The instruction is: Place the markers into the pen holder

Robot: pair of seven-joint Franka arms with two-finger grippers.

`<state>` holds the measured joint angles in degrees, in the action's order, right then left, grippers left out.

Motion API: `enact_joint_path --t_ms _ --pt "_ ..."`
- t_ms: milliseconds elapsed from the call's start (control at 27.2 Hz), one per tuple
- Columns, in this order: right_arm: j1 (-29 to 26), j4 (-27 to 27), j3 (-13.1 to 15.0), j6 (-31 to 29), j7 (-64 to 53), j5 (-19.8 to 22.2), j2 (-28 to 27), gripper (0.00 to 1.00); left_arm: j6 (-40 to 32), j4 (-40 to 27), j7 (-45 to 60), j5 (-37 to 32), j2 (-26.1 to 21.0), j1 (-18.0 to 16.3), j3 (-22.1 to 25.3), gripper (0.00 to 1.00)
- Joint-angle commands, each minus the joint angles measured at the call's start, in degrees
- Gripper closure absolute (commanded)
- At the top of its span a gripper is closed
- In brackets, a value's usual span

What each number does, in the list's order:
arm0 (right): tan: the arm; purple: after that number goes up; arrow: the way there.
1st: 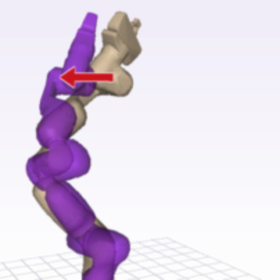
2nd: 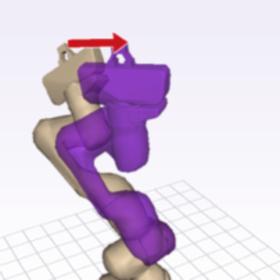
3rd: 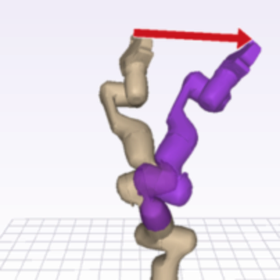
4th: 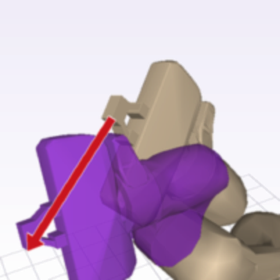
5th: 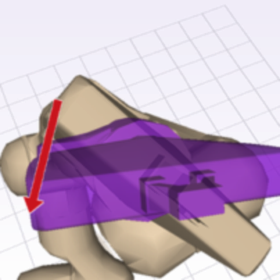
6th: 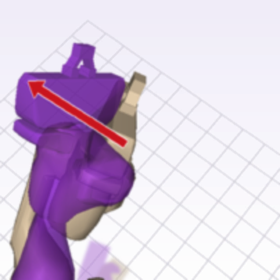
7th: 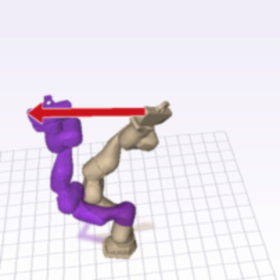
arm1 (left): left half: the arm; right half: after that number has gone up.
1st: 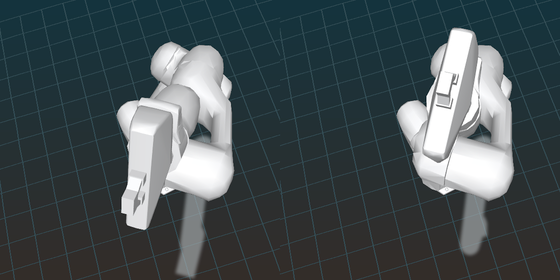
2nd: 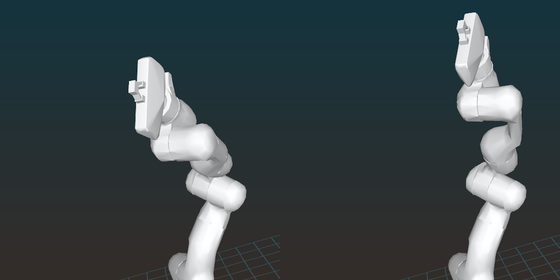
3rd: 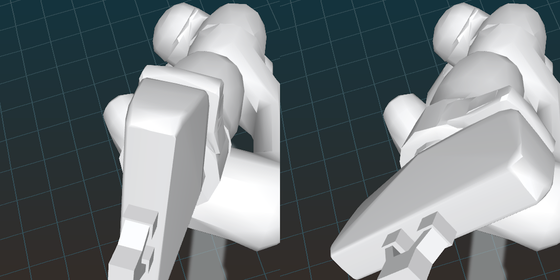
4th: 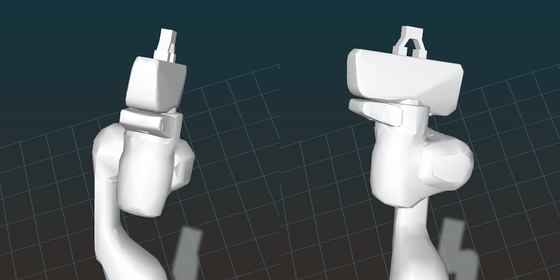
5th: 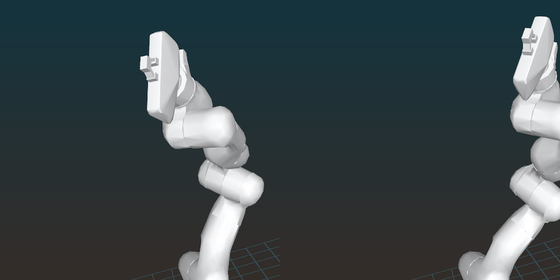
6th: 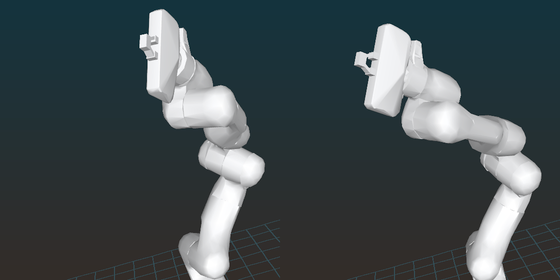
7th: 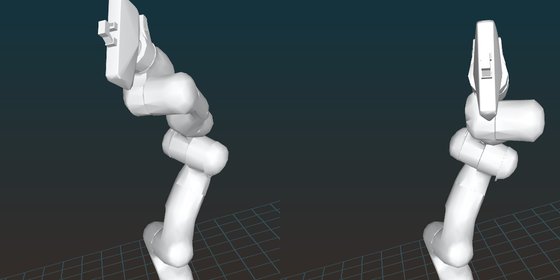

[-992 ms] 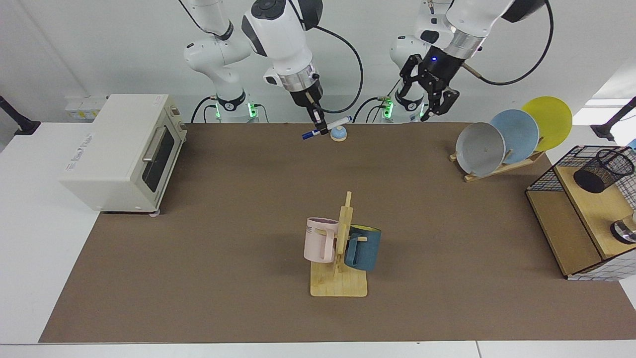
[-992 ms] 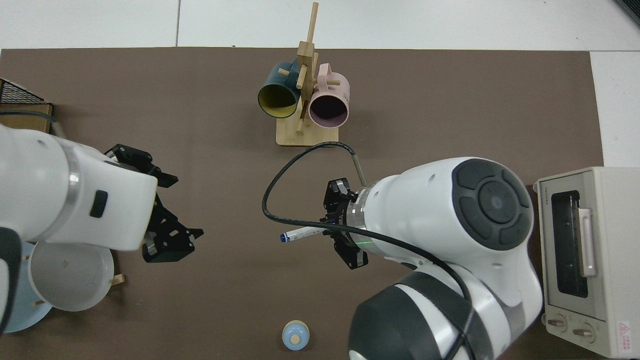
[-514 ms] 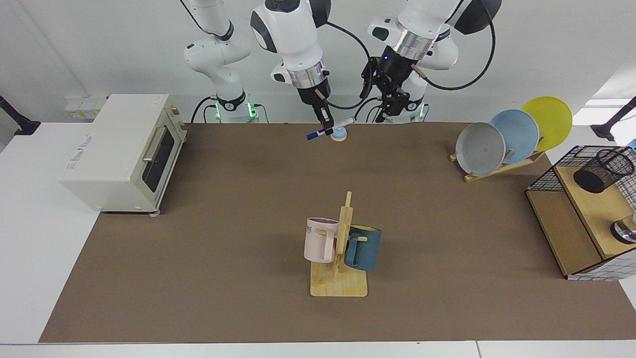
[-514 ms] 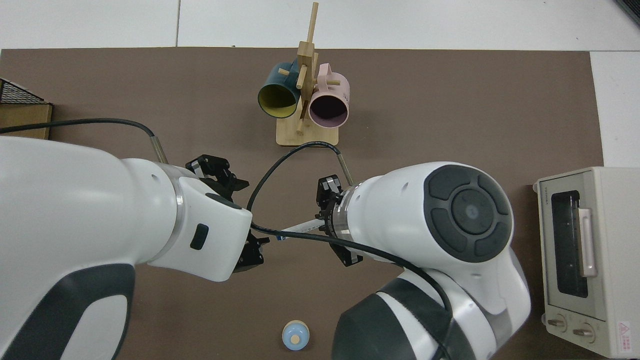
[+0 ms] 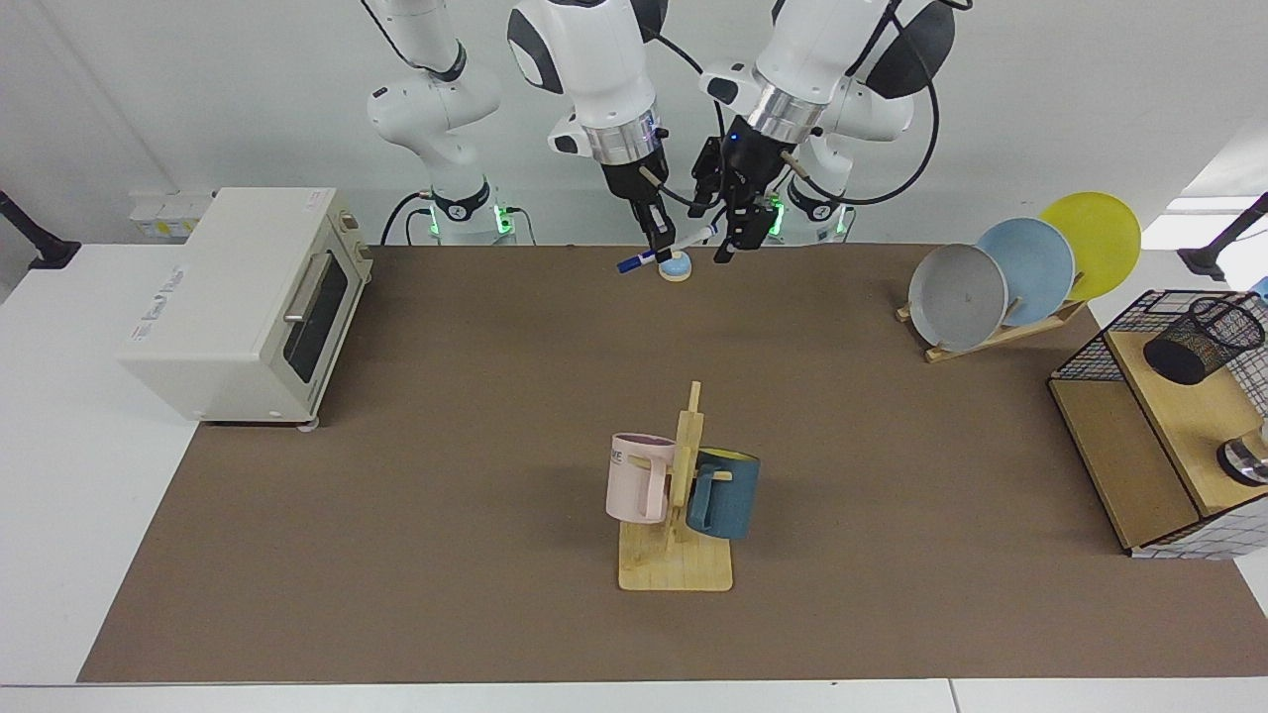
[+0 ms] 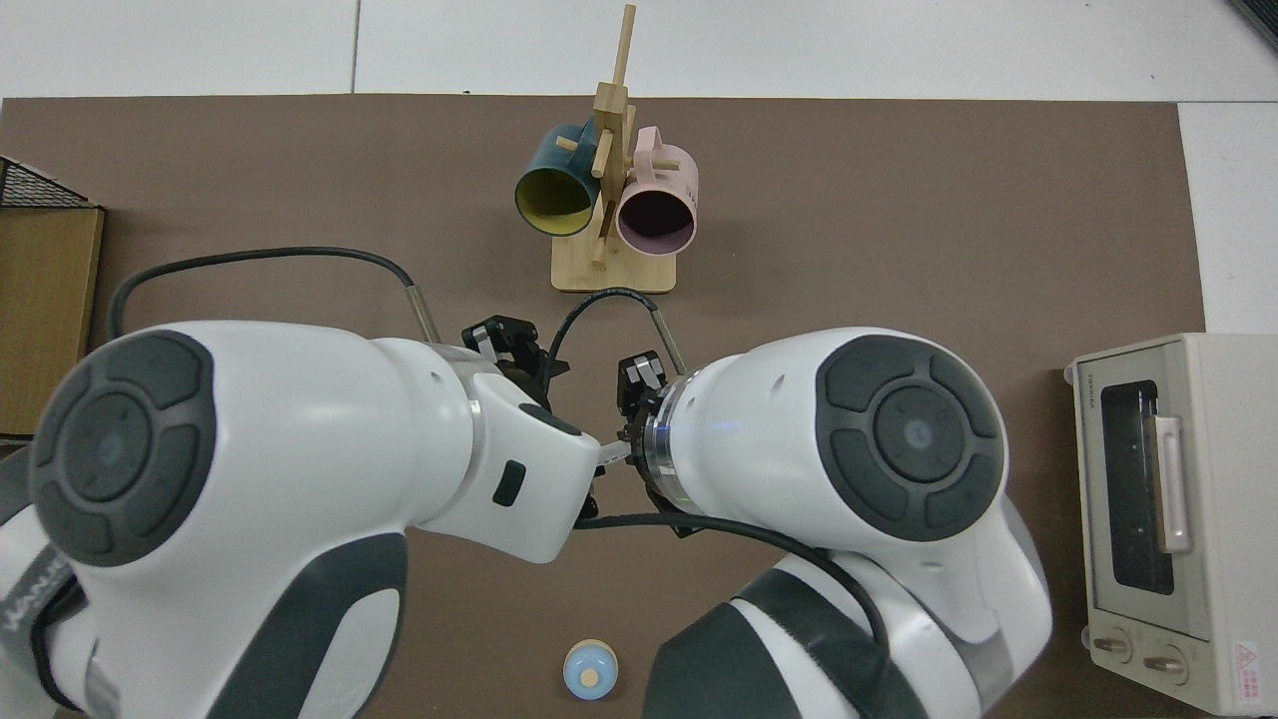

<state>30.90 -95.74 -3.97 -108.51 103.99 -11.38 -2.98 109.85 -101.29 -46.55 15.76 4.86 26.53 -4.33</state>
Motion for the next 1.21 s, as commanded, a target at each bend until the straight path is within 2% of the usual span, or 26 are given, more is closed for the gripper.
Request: enact_joint_path --t_ms 0,184,514,551,661,698,808,881,1175 --pt "0.3 2.4 0.1 1.7 1.3 1.4 -1.2 1.0 2.9 -1.1 -0.1 0.9 -0.6 2.3 1.0 0.16" --pt "0.2 2.6 0.2 2.4 1.3 1.6 -1.2 1.0 2.4 -1.4 -0.3 0.9 -0.6 2.3 1.0 0.26" --pt "-0.6 4.2 0.2 3.1 1.2 1.5 -1.2 1.0 1.6 -2.4 -0.3 0.9 0.0 2.3 1.0 0.32" --pt "-0.7 4.2 0.2 3.0 1.2 1.5 -1.1 1.0 1.5 -2.4 -0.3 0.9 0.0 2.3 1.0 0.38" --pt "-0.8 4.2 0.2 3.0 1.2 1.5 -1.2 1.0 1.4 -2.4 -0.4 0.9 0.0 2.3 1.0 0.41" --pt "-0.8 4.2 0.2 3.0 1.2 1.5 -1.2 1.0 1.3 -2.4 -0.4 0.9 0.0 2.3 1.0 0.46" --pt "-0.8 4.2 0.2 3.0 1.2 1.5 -1.2 1.0 1.4 -2.5 -0.4 0.9 0.0 2.3 1.0 0.49" --pt "-0.8 4.2 0.2 3.0 1.2 1.3 -1.2 1.0 1.4 -2.4 -0.3 0.9 0.0 2.3 1.0 0.55" --pt "-0.5 4.2 0.2 1.9 1.4 0.7 -1.2 1.0 1.5 -2.4 -0.2 0.9 -0.1 2.3 1.0 0.57"
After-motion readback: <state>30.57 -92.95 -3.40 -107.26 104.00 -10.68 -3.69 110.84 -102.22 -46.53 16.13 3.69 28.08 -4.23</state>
